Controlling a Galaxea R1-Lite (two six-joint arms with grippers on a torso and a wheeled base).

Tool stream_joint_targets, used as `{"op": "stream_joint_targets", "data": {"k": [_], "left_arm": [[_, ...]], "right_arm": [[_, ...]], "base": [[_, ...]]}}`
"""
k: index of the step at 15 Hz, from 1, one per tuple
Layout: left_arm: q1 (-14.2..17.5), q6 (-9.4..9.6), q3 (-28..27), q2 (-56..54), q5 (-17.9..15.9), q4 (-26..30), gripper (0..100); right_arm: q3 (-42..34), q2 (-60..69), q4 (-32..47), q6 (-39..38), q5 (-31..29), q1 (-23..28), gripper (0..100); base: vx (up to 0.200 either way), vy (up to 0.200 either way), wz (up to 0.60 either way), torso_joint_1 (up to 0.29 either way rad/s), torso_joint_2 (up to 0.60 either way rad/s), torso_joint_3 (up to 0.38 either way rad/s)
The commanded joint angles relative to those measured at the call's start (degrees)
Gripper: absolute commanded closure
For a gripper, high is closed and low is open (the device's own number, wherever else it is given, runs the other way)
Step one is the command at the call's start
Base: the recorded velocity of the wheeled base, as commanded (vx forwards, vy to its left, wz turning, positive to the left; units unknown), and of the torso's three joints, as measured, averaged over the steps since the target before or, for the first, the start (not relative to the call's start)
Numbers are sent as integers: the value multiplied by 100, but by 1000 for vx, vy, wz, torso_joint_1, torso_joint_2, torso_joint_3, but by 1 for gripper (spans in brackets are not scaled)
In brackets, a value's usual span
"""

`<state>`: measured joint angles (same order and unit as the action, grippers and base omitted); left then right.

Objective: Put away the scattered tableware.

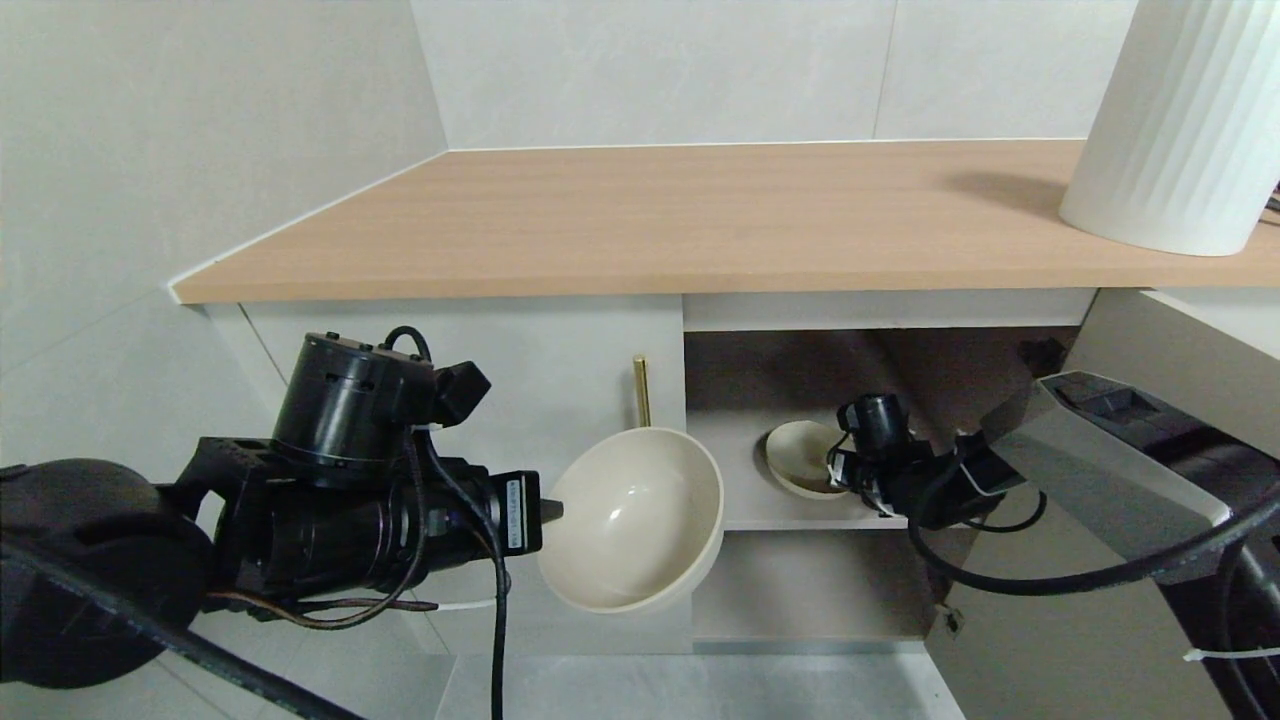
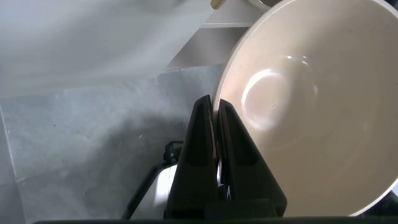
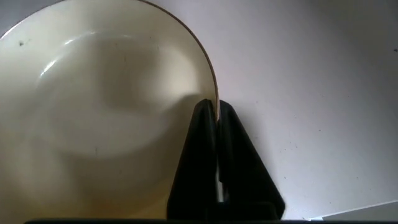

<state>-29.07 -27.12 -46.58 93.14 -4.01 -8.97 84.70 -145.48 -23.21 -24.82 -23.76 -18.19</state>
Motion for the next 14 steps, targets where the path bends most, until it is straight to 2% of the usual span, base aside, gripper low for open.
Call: {"op": "stream_joint_targets", "data": {"k": [1, 7, 14], "left_arm": [[-11, -3, 0, 73, 6, -8, 100], [-11, -21, -27, 354, 76, -17, 100], [-178, -65, -70, 1093, 867, -34, 100]], "right_arm": [[-15, 46, -17, -14, 3, 8, 0], [-885, 1083, -8, -120, 284, -141, 0], [-2116, 2604, 36, -40, 1084, -835, 0]], "base": [[0, 0, 0, 0, 0, 0], [0, 0, 0, 0, 0, 0], [0, 0, 0, 0, 0, 0]]}}
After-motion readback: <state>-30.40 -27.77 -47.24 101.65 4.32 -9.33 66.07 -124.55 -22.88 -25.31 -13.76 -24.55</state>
